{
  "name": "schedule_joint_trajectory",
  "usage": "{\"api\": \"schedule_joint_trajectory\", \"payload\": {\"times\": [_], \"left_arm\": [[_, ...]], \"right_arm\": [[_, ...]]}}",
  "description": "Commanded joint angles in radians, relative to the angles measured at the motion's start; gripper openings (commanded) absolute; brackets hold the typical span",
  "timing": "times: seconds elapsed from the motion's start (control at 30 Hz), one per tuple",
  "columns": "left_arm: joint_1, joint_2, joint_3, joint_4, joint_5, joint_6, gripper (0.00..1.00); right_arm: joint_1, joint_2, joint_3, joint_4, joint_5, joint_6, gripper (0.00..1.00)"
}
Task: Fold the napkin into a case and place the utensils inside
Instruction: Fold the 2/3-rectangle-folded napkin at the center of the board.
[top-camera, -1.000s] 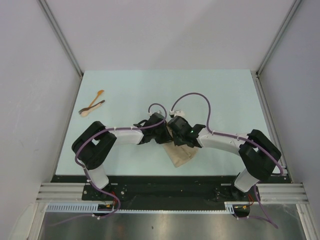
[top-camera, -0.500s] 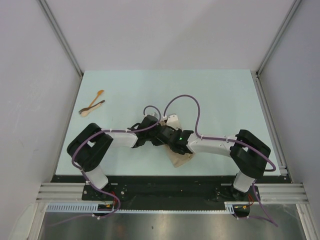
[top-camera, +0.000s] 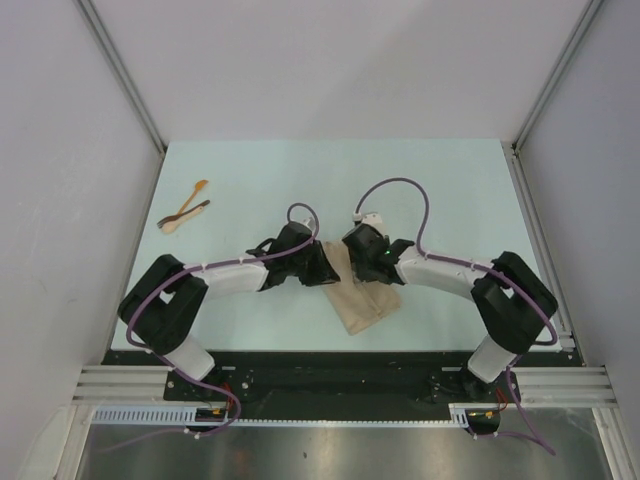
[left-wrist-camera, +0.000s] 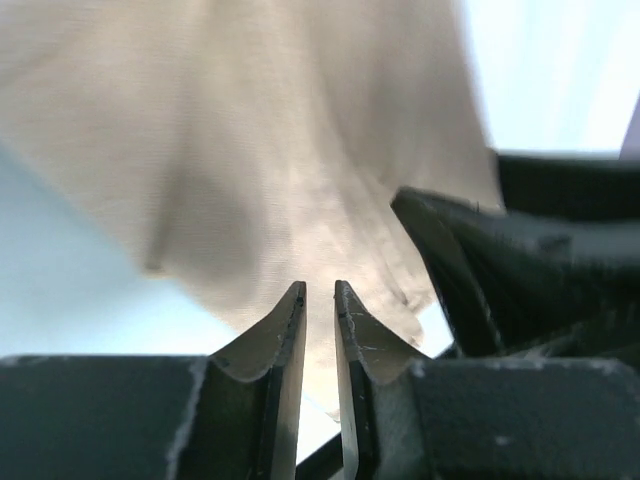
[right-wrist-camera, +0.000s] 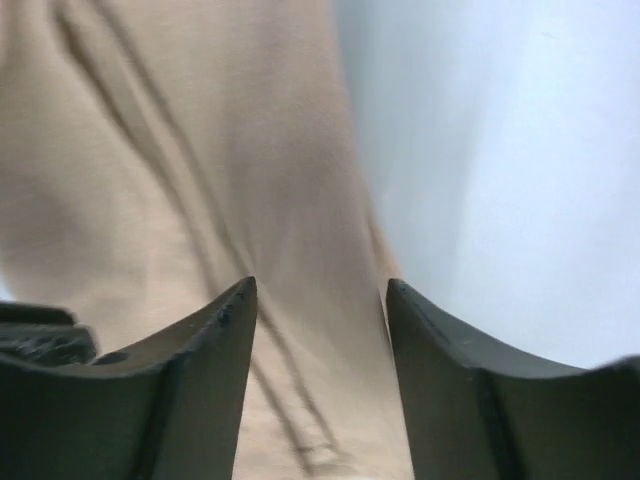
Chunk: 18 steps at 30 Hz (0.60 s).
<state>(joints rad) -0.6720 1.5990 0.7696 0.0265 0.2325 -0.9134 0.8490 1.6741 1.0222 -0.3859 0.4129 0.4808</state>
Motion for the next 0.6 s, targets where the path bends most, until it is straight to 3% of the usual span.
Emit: {"api": "schedule_joint_trajectory", "payload": {"times": [0.0, 0.2, 0.33, 0.5, 0.57], "left_arm": [[-0.05, 0.013, 0.059, -0.013, 0.041, 0.051, 0.22], [-0.11, 0.033, 0.097, -0.019, 0.027, 0.048, 0.23], [-0.202, 0.039, 0.157, -0.062, -0.048, 0.102, 0.33], [-0.421, 0.024, 0.23, -0.115, -0.376, 0.232, 0.45], [-0.489, 0.079, 0.307, -0.149, -0.439, 0.266, 0.48]], "right_arm": [[-0.117, -0.169, -0.091, 0.008, -0.156, -0.067, 0.68], [-0.333, -0.454, -0.29, 0.018, -0.446, -0.01, 0.84], [-0.444, -0.614, -0.471, 0.068, -0.655, 0.099, 0.85], [-0.62, -0.769, -0.528, -0.051, -0.592, 0.194, 0.85], [-0.659, -0.803, -0.547, -0.085, -0.551, 0.203, 0.85]]}}
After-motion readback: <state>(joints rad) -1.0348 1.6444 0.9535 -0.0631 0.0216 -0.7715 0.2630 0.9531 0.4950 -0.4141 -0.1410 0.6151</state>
